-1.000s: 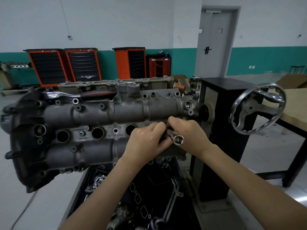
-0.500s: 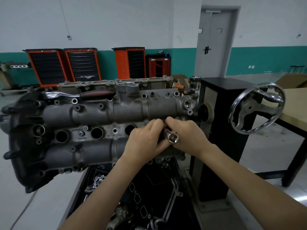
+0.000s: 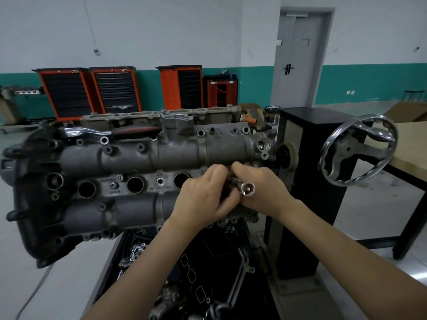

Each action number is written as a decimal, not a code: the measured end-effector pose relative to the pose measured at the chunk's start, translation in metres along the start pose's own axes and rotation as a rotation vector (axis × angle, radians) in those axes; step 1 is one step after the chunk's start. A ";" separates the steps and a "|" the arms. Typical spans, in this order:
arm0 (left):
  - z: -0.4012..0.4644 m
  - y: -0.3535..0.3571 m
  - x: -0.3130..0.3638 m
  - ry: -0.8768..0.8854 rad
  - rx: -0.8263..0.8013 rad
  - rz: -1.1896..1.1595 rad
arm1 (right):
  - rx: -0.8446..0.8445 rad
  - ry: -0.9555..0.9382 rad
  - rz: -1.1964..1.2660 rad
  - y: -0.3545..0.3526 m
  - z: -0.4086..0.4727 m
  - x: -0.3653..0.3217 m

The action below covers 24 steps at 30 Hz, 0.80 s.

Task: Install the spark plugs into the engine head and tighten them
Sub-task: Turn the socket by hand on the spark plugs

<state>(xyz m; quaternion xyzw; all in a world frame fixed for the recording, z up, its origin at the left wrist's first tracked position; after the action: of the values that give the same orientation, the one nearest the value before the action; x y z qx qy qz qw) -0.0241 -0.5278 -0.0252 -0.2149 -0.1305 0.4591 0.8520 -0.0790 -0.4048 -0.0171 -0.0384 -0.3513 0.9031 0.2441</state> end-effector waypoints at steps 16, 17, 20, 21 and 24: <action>0.000 0.000 -0.002 -0.021 0.018 0.016 | 0.030 -0.011 -0.004 0.000 -0.001 -0.001; 0.000 0.000 -0.002 -0.016 0.020 0.040 | 0.036 -0.002 -0.012 0.001 -0.001 -0.001; -0.001 0.002 -0.002 0.019 0.037 0.086 | 0.045 0.013 -0.009 0.001 -0.001 0.000; -0.001 0.002 -0.002 0.023 0.039 0.079 | 0.040 0.018 -0.003 0.001 -0.001 0.000; -0.001 0.002 -0.003 0.001 0.024 0.042 | 0.018 -0.002 0.015 0.000 -0.002 -0.001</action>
<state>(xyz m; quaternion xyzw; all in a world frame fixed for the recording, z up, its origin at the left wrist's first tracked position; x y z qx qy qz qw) -0.0262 -0.5296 -0.0270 -0.2076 -0.1202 0.4783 0.8448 -0.0782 -0.4043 -0.0187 -0.0379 -0.3433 0.9080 0.2371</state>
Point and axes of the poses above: each hand's wrist, its own z-axis towards the middle knuckle, its own y-axis out of the palm, x = y × z, the point moved 2 cm from there along z, towards the middle knuckle, and after that the axes turned 5 degrees about -z, right-handed, at the moved point
